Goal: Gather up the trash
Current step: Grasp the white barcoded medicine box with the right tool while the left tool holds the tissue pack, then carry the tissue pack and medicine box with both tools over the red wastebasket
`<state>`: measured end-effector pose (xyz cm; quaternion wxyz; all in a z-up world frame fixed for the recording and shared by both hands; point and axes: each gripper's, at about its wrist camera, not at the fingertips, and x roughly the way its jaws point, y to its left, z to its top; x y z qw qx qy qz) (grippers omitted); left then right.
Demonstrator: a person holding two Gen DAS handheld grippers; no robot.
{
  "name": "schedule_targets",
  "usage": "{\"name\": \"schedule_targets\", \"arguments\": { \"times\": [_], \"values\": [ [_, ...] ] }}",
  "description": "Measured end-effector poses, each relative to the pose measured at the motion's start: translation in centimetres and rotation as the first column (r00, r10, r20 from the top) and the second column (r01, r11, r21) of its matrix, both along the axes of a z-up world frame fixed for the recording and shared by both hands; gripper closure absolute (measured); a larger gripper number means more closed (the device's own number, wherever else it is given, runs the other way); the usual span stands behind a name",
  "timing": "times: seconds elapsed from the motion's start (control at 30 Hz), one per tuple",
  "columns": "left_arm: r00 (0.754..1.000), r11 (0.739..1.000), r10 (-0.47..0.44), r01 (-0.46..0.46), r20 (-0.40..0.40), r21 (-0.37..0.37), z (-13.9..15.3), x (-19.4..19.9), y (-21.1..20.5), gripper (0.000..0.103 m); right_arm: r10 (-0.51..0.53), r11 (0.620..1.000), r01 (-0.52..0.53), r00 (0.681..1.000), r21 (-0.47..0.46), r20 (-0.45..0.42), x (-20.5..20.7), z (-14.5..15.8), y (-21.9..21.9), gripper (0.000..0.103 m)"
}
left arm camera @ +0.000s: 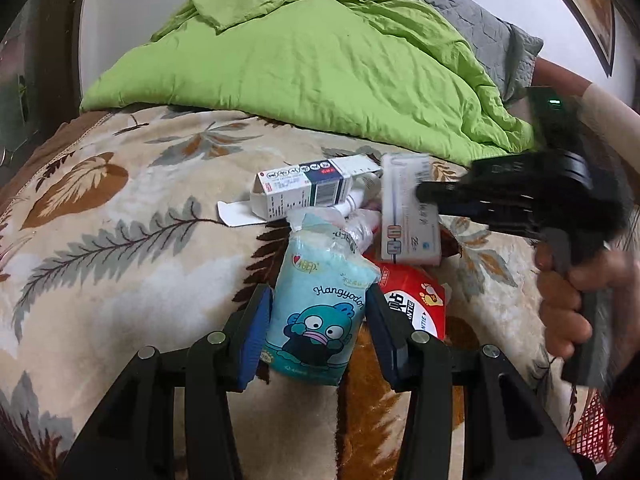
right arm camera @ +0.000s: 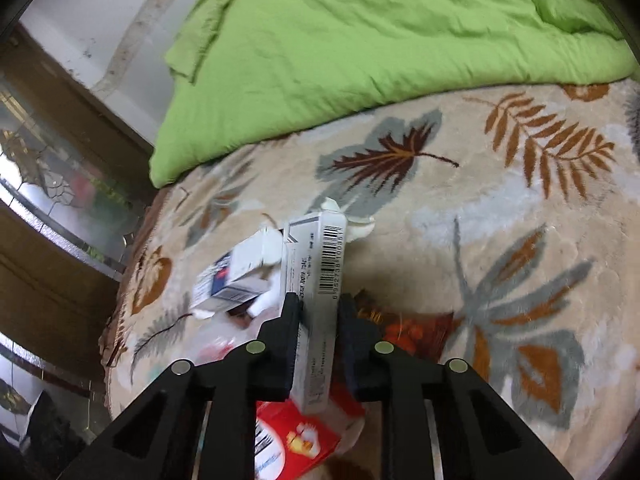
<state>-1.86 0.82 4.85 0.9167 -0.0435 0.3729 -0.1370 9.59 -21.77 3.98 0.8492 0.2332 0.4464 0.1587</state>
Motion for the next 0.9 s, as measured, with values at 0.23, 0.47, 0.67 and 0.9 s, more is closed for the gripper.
{"name": "schedule_targets", "arguments": {
  "times": [0.23, 0.47, 0.67, 0.9],
  "values": [
    [1.0, 1.0, 0.012, -0.013, 0.024, 0.015, 0.5, -1.0, -0.1, 0.057, -0.038, 0.999, 0.04, 0.994, -0.019, 0.101, -7.7, 3.3, -0.6, 0.088],
    [0.999, 0.999, 0.0, -0.002, 0.051, 0.039, 1.6, -3.2, -1.0, 0.057, -0.058, 0.997, 0.067, 0.985, -0.049, 0.16, -14.5, 4.8, -1.6, 0.088],
    [0.997, 0.997, -0.039, 0.034, 0.069, 0.072, 2.1, -6.8, -2.4, 0.057, -0.08, 0.995, 0.089, 0.983, -0.05, 0.165, -19.4, 4.3, -2.7, 0.088],
    [0.994, 0.991, -0.074, 0.064, 0.084, 0.117, 3.0, -10.0, -3.8, 0.057, -0.103, 0.994, 0.108, 0.981, -0.019, 0.167, -22.8, 4.0, -3.4, 0.088]
  ]
}}
